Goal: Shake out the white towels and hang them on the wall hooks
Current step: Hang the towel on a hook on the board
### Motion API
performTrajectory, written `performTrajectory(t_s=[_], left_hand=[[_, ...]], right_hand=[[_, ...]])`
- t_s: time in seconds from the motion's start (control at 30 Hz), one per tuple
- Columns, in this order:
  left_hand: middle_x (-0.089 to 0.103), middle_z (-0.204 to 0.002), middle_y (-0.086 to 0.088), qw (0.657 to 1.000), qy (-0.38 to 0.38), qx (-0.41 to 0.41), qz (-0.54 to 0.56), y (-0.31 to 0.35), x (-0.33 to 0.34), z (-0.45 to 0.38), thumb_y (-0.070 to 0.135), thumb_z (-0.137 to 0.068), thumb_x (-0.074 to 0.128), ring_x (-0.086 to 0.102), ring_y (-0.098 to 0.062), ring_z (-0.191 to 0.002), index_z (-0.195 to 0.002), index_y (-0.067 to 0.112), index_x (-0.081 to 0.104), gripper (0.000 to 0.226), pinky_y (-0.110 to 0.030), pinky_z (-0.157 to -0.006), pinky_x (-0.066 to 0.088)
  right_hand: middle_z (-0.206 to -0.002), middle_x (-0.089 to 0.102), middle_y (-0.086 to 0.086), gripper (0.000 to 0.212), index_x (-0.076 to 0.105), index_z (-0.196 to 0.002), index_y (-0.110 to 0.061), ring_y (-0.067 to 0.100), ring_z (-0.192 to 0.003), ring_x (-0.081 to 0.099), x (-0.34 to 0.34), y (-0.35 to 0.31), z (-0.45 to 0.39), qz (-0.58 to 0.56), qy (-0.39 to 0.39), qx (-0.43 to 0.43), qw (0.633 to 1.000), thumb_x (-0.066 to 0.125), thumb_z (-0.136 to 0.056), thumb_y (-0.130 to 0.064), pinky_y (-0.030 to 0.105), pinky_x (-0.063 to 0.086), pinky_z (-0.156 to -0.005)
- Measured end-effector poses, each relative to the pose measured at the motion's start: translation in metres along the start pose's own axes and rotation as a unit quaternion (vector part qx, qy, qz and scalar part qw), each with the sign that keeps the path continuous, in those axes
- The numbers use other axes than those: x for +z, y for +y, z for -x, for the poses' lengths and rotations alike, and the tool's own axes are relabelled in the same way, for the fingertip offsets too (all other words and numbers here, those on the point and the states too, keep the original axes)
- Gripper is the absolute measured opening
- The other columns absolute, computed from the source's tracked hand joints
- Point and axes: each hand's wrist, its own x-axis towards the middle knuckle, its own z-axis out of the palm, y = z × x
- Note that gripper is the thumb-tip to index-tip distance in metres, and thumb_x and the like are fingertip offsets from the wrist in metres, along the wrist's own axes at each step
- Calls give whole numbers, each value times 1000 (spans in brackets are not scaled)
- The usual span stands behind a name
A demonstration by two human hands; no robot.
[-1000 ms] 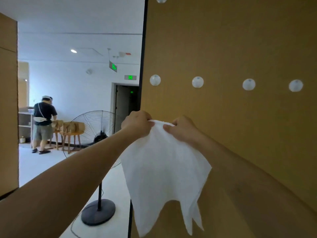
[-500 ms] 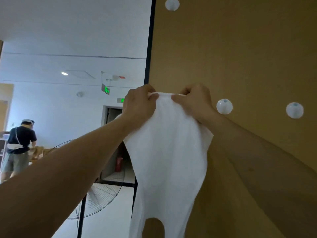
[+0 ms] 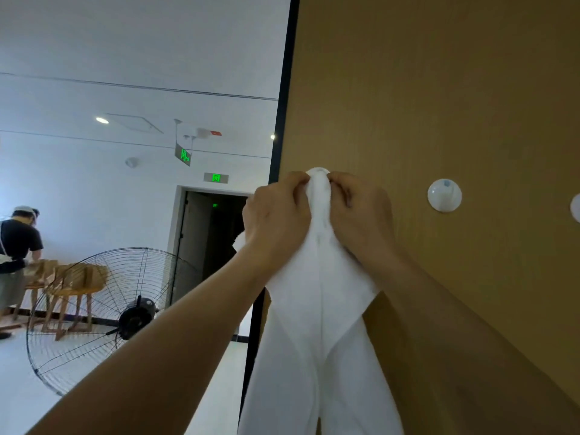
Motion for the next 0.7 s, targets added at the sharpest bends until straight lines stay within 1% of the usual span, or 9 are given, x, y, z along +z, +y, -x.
performTrajectory(t_s=[0.13, 0.2, 0.3, 0.4, 0.47, 0.53, 0.6, 0.67, 0.7], left_hand=[[70, -88, 7, 995, -19, -54, 80, 11, 2, 11, 36, -98, 40, 63, -13, -82, -109, 30, 67, 29, -35, -77, 51], [68, -90, 6, 982, -43, -99, 152, 16, 3, 14, 35, -97, 42, 62, -10, -84, -107, 27, 67, 29, -33, -75, 49], [67, -96, 7, 962, -72, -136, 225, 15, 3, 19, 35, -97, 44, 61, -6, -86, -114, 26, 66, 29, -19, -67, 43], [62, -99, 5, 961, -84, -108, 239, 14, 3, 37, 34, -101, 43, 59, 1, -84, -119, 22, 63, 29, -5, -61, 42], [54, -100, 9, 954, -71, -124, 265, 15, 7, 59, 39, -102, 43, 57, 5, -86, -125, 22, 58, 32, -9, -69, 48], [50, -105, 17, 940, -44, -158, 299, 13, 10, 80, 48, -100, 44, 57, 4, -95, -132, 25, 50, 40, -15, -79, 52], [45, -122, 17, 956, -37, -142, 252, 9, 12, 99, 52, -100, 41, 51, 1, -110, -142, 30, 39, 47, -15, -89, 45], [37, -135, 9, 974, -32, -129, 185, 2, 16, 115, 53, -99, 37, 41, -4, -118, -146, 30, 33, 53, -22, -97, 41], [35, -136, 5, 979, -27, -130, 158, 0, 16, 122, 55, -97, 35, 39, -7, -119, -147, 28, 33, 56, -25, -99, 40]], right_hand=[[-82, 65, -11, 30, 65, -91, -28, 6, -78, 62, 11, -11, 15, -85, 2, 81, 993, 47, -98, -50, 30, 55, -71], [-86, 67, -10, 27, 67, -94, -29, 7, -81, 63, 12, -13, 17, -120, -3, 116, 986, 49, -97, -48, 36, 57, -76], [-92, 67, -12, 21, 67, -102, -29, 7, -85, 64, 10, -15, 16, -140, -4, 152, 978, 49, -99, -40, 34, 57, -79], [-86, 63, -8, 24, 65, -100, -20, 8, -78, 61, 13, -22, 24, -94, 0, 140, 986, 44, -103, -32, 33, 54, -73], [-94, 61, 3, 30, 64, -111, -13, 17, -84, 58, 16, -24, 37, -14, -1, 112, 994, 40, -104, -30, 40, 52, -79], [-116, 55, 10, 46, 53, -133, -12, 23, -105, 54, 16, -24, 55, 19, -2, 119, 993, 35, -103, -41, 44, 48, -94], [-136, 46, 14, 63, 41, -144, -14, 28, -124, 46, 12, -25, 74, 18, -22, 145, 989, 22, -97, -53, 49, 41, -105], [-148, 37, 10, 67, 26, -153, -20, 25, -133, 38, 7, -21, 90, 123, -79, 138, 980, 12, -98, -55, 46, 36, -110], [-149, 36, 8, 64, 21, -155, -22, 23, -132, 37, 5, -18, 98, 176, -101, 123, 972, 12, -100, -53, 44, 36, -111]])
